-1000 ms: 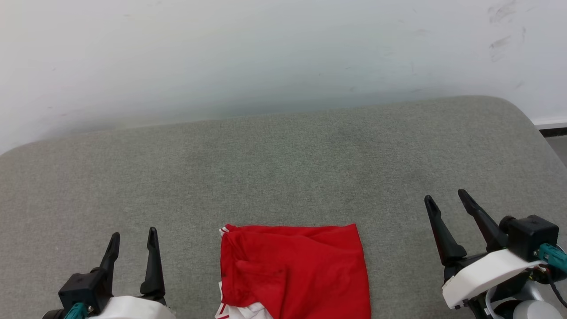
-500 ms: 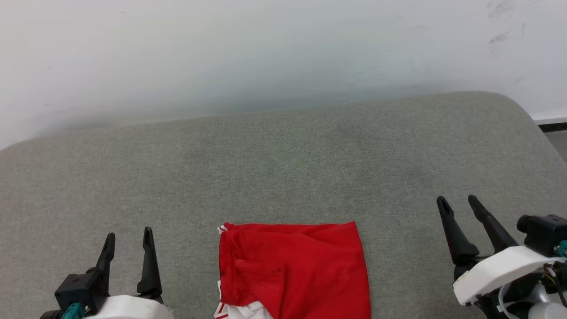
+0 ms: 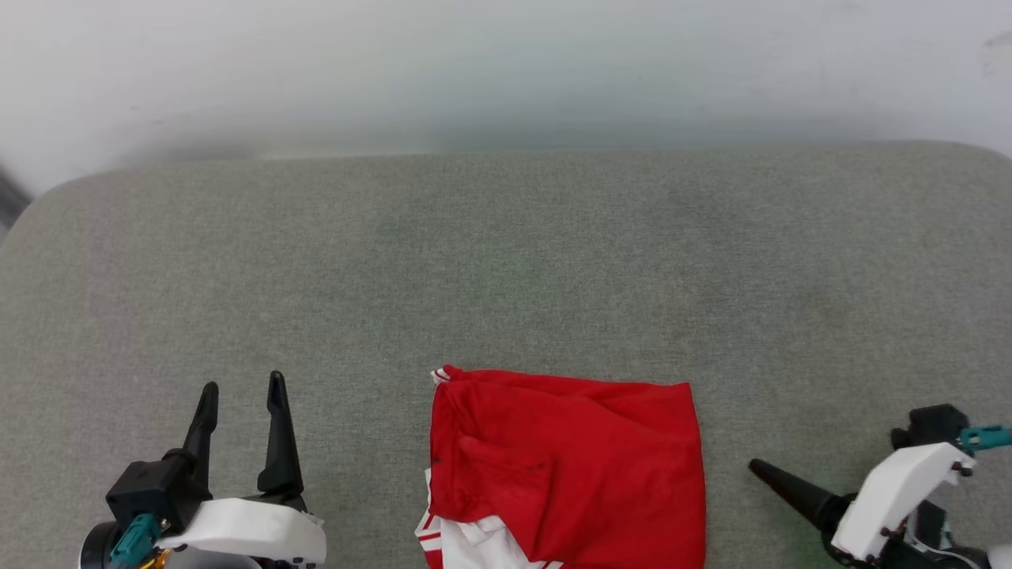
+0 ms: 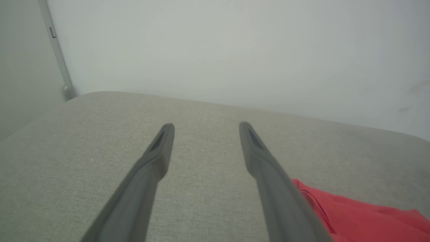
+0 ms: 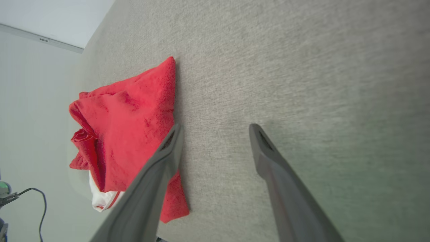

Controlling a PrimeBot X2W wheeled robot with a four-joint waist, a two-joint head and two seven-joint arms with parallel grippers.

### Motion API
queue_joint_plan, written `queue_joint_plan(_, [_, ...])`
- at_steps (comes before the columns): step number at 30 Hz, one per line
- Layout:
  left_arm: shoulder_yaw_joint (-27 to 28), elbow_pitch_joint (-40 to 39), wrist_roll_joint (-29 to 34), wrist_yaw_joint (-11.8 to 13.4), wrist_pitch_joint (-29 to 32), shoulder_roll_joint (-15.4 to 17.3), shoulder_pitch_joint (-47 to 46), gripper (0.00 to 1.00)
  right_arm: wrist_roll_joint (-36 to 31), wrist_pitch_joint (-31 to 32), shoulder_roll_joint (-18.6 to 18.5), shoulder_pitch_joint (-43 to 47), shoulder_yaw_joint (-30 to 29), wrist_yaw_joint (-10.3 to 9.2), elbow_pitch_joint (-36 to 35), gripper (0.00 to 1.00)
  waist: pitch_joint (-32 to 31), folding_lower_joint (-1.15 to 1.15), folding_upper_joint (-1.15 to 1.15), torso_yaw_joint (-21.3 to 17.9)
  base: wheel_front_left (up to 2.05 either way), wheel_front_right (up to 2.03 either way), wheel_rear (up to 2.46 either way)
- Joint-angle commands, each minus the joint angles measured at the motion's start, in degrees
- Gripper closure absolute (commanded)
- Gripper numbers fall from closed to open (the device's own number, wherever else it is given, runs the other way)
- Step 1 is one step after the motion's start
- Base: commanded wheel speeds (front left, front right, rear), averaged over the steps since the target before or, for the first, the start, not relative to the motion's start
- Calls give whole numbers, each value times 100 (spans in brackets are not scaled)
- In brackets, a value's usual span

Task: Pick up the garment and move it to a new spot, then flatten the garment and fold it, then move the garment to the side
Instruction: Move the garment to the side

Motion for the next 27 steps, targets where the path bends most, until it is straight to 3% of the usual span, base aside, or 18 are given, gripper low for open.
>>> queue_joint_plan(1, [30,32,49,-51,-34,-16,-100,0,240,148,123,-136,55,0,79,0,135,0,0,96,0,0,0])
queue_joint_plan(5, [78,83,63,-135,-36,-9,-223,0,837,581,353,-227,291,-1,430,0,304,0,0,172,0,0,0])
queue_joint_plan(13, [143,157,126,-209,-32,-17,-366,0,1684,845,667,-403,569,-5,847,0,398,0,0,182,0,0,0])
queue_joint_plan(14, [147,175,125,-218,-32,-20,-357,0,1737,851,689,-438,618,-5,860,63,378,0,0,170,0,0,0])
queue_joint_plan(15, [147,188,124,-225,-32,-27,-354,0,1787,836,691,-461,651,-4,859,100,359,0,0,160,0,0,0])
queue_joint_plan(21, [154,282,110,-254,-32,-53,-281,0,1889,607,496,-615,863,0,595,100,142,0,0,59,0,0,0])
queue_joint_plan(27, [186,252,97,-247,-27,-50,-144,0,1040,207,-139,-699,1461,0,362,100,-90,0,0,-198,0,0,0])
